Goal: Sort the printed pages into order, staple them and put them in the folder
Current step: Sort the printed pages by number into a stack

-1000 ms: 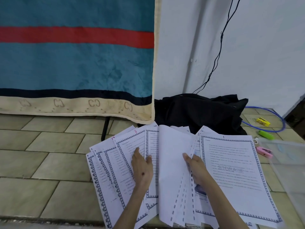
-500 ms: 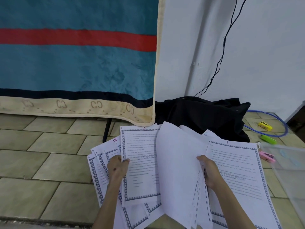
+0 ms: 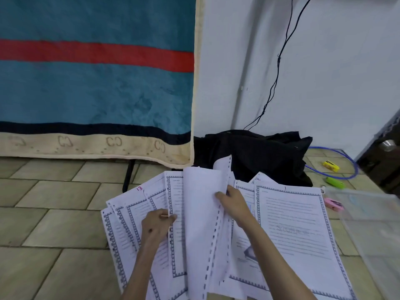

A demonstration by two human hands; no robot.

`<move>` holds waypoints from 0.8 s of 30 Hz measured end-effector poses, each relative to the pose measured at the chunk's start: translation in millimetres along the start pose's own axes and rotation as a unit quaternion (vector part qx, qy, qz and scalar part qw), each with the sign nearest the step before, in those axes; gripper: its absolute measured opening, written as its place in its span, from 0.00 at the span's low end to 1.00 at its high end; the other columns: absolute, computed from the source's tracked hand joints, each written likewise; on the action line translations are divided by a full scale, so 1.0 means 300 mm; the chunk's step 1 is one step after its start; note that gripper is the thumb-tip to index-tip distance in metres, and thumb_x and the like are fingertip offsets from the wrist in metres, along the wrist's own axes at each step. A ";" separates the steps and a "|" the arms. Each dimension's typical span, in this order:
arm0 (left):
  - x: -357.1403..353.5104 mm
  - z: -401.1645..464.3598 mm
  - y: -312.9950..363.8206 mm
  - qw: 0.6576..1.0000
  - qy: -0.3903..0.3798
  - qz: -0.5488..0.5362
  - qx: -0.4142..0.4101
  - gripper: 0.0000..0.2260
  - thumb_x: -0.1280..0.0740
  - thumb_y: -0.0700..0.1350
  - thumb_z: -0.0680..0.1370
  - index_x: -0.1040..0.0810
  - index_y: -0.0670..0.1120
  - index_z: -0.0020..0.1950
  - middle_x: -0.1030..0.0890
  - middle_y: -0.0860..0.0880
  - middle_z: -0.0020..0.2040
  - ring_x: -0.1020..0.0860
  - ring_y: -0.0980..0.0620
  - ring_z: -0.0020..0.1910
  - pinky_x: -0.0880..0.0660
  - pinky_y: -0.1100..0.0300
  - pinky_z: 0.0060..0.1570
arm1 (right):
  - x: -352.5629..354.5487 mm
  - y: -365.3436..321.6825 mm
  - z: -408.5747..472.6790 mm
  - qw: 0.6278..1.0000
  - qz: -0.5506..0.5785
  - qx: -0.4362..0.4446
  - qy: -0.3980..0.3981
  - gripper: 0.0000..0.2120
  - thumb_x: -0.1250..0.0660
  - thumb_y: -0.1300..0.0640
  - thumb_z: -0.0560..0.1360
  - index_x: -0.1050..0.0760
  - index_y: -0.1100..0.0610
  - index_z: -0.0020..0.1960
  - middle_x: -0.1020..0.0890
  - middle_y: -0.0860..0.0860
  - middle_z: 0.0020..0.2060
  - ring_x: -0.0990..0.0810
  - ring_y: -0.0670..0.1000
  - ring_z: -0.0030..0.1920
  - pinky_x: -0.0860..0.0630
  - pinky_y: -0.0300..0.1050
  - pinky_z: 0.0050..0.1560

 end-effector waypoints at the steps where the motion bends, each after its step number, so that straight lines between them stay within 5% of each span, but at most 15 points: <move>1: -0.010 -0.002 0.009 1.000 -0.006 -0.010 -0.002 0.19 0.32 0.49 0.76 0.24 0.41 0.63 0.21 0.43 0.60 0.24 0.45 0.59 0.31 0.63 0.54 | -0.033 -0.027 -0.004 1.000 -0.023 0.014 -0.005 0.03 0.40 0.59 0.76 0.29 0.57 0.43 0.23 0.51 0.39 0.25 0.50 0.38 0.32 0.42 0.38; 4: -0.052 -0.017 0.025 0.995 -0.035 -0.092 0.007 0.11 0.37 0.49 0.79 0.22 0.46 0.57 0.19 0.41 0.55 0.20 0.43 0.50 0.23 0.52 0.56 | -0.121 -0.071 -0.009 0.997 -0.061 0.048 -0.020 0.20 0.39 0.53 0.78 0.33 0.59 0.67 0.27 0.52 0.61 0.27 0.54 0.63 0.32 0.41 0.56; 7: -0.045 -0.023 0.018 0.994 -0.040 -0.103 0.001 0.14 0.42 0.51 0.80 0.19 0.46 0.50 0.17 0.42 0.51 0.20 0.44 0.50 0.24 0.49 0.57 | -0.224 -0.079 -0.015 0.992 -0.070 0.073 -0.070 0.35 0.37 0.41 0.75 0.47 0.48 0.76 0.52 0.52 0.77 0.45 0.52 0.76 0.42 0.48 0.71; 12: 0.173 -0.008 -0.070 0.989 0.139 -0.058 0.008 0.15 0.45 0.43 0.82 0.23 0.42 0.62 0.23 0.43 0.62 0.25 0.43 0.61 0.31 0.54 0.65 | -0.371 -0.007 -0.005 0.984 -0.081 0.064 -0.145 0.36 0.56 0.19 0.62 0.61 0.25 0.68 0.60 0.43 0.77 0.62 0.49 0.76 0.60 0.64 0.74; 15: 0.265 0.000 -0.155 0.973 0.222 -0.052 0.047 0.14 0.43 0.36 0.79 0.22 0.42 0.61 0.27 0.39 0.66 0.28 0.40 0.64 0.30 0.50 0.64 | -0.419 0.070 0.005 0.962 -0.216 0.057 -0.158 0.45 0.68 0.21 0.57 0.60 0.33 0.73 0.58 0.46 0.77 0.63 0.54 0.76 0.68 0.67 0.70; 19: 0.299 0.009 -0.202 0.957 0.247 -0.142 0.050 0.17 0.43 0.32 0.77 0.29 0.38 0.65 0.27 0.38 0.64 0.29 0.38 0.64 0.30 0.52 0.60 | -0.472 0.126 -0.020 0.891 -0.414 0.100 -0.156 0.47 0.67 0.21 0.60 0.61 0.39 0.75 0.69 0.46 0.72 0.71 0.56 0.74 0.72 0.67 0.67; 22: 0.304 0.046 -0.221 0.946 0.236 -0.215 0.047 0.10 0.43 0.31 0.76 0.26 0.38 0.54 0.21 0.39 0.55 0.22 0.40 0.51 0.29 0.57 0.45 | -0.473 0.130 -0.029 0.869 -0.465 0.131 -0.107 0.43 0.64 0.24 0.65 0.63 0.41 0.76 0.69 0.48 0.73 0.71 0.57 0.74 0.72 0.67 0.67; 24: 0.296 0.060 -0.219 0.952 0.212 -0.215 0.049 0.05 0.40 0.33 0.75 0.27 0.41 0.45 0.19 0.41 0.48 0.22 0.44 0.45 0.29 0.58 0.44 | -0.474 0.126 -0.033 0.872 -0.464 0.130 -0.089 0.45 0.65 0.24 0.64 0.60 0.43 0.76 0.64 0.50 0.76 0.67 0.58 0.75 0.71 0.66 0.67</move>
Point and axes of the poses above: each hand's wrist, its own z-axis towards the middle knuckle, its own x-axis out of the back of the hand, y = z × x, the point moved 10 cm from there along z, towards the middle knuckle
